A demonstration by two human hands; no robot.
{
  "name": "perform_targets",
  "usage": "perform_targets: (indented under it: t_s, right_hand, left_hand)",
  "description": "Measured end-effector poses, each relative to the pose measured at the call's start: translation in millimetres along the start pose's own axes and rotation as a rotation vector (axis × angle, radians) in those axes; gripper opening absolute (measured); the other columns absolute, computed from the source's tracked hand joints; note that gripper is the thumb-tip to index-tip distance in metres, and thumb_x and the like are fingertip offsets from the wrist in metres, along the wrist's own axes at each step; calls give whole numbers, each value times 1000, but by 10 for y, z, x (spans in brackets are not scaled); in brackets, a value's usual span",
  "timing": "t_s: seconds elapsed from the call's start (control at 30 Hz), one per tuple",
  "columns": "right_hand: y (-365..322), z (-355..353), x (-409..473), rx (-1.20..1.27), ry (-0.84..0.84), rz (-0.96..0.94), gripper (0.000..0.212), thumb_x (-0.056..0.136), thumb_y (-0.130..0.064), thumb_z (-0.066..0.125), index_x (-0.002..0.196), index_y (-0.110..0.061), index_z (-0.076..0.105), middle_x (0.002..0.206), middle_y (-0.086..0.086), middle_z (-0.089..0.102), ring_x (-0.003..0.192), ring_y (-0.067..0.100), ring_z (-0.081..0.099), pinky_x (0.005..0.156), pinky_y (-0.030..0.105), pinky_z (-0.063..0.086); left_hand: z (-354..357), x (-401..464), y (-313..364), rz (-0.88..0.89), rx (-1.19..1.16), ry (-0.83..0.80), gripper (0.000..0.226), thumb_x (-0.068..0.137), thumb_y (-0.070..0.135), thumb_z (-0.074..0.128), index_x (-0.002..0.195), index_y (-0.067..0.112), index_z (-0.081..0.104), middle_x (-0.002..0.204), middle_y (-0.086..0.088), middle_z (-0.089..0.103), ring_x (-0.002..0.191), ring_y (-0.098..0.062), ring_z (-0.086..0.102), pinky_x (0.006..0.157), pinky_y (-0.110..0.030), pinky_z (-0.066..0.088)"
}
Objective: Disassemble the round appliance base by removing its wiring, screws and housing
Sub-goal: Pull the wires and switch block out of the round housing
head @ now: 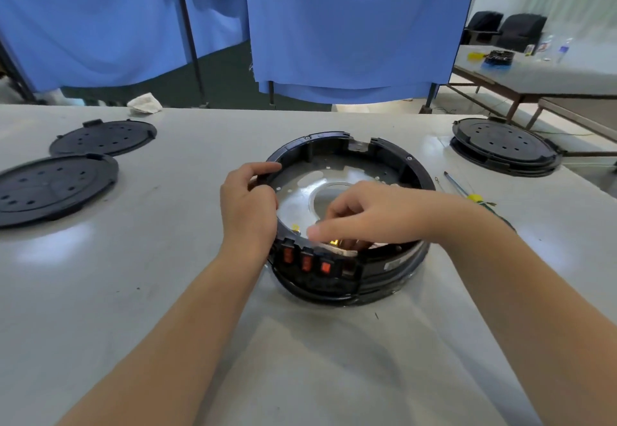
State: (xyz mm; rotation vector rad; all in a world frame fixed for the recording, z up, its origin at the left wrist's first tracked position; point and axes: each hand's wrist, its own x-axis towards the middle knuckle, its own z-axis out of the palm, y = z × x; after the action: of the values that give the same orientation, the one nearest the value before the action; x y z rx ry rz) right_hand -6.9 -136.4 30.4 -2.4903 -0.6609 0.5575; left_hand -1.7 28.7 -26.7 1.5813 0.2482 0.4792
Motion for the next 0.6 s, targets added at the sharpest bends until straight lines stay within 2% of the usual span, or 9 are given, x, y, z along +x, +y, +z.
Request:
perform_targets:
  t_s: [0.1, 0.17, 0.23, 0.3, 0.43, 0.47, 0.53, 0.57, 0.6]
  right_hand:
    - [5, 49, 96, -44, 36, 111, 55, 84, -74, 38, 71, -29, 66, 68, -16, 62, 65, 1, 59, 65, 23, 42]
    - [0, 133, 166, -54, 84, 147, 58, 87, -74, 31, 62, -29, 57, 60, -16, 53, 60, 2, 51, 59, 23, 33]
    - [-1, 215, 236, -43, 139, 168, 58, 91, -68, 29, 61, -25, 52, 56, -12, 48, 56, 6, 47, 57, 27, 32]
    - [9, 271, 283, -29, 181, 178, 57, 96, -59, 28, 66, -15, 51, 60, -5, 49, 57, 14, 48, 59, 30, 35]
    - [32, 303, 289, -17, 221, 130, 45, 100, -45, 32, 65, -16, 36, 63, 2, 40, 55, 18, 38, 55, 31, 31]
    - [33, 307, 284, -26, 223, 119, 44, 100, -45, 32, 66, -16, 37, 63, 2, 39, 54, 17, 38, 54, 31, 31]
    - [35, 322, 277, -31, 226, 113, 44, 100, -46, 33, 70, -15, 40, 62, 2, 39, 54, 17, 38, 54, 31, 31]
    - [39, 328, 275, -30, 229, 116, 44, 100, -46, 33, 71, -14, 41, 63, 3, 40, 54, 18, 38, 54, 31, 32]
    - [42, 332, 273, -29, 236, 121, 44, 100, -45, 32, 70, -14, 41, 62, 3, 40, 53, 18, 37, 54, 31, 31]
  left_hand:
    - [40, -43, -32, -17, 40, 43, 50, 64, -9, 41, 88, 24, 69, 106, -11, 63, 90, -44, 54, 81, -51, 51]
    - [49, -44, -49, -39, 53, 57, 49, 64, -9, 40, 85, 24, 69, 98, -13, 59, 105, -50, 54, 86, -55, 50]
    - [53, -42, -58, -40, 69, 57, 48, 64, -9, 39, 83, 24, 68, 94, -20, 55, 108, -51, 53, 87, -56, 49]
    - [51, -34, -63, -25, 88, 48, 48, 64, -9, 38, 83, 24, 68, 96, -15, 57, 108, -51, 53, 88, -56, 48]
    - [73, -22, -81, 46, 131, 16, 44, 73, -6, 39, 86, 26, 66, 106, -9, 61, 106, -42, 55, 83, -43, 49]
    - [75, -25, -78, 93, 149, 19, 40, 77, -3, 41, 87, 27, 65, 106, -2, 59, 105, -32, 56, 86, -36, 48]
    - [66, -45, -44, 244, 235, 28, 31, 83, 3, 46, 88, 27, 64, 102, 10, 54, 104, -14, 52, 86, -12, 41]
    - [60, -54, -24, 316, 271, 17, 26, 84, 7, 47, 88, 27, 64, 99, 12, 54, 103, -11, 51, 82, -9, 38]
    - [53, -61, -9, 365, 290, -15, 24, 83, 11, 46, 86, 25, 65, 94, 12, 58, 98, -10, 54, 80, -12, 40]
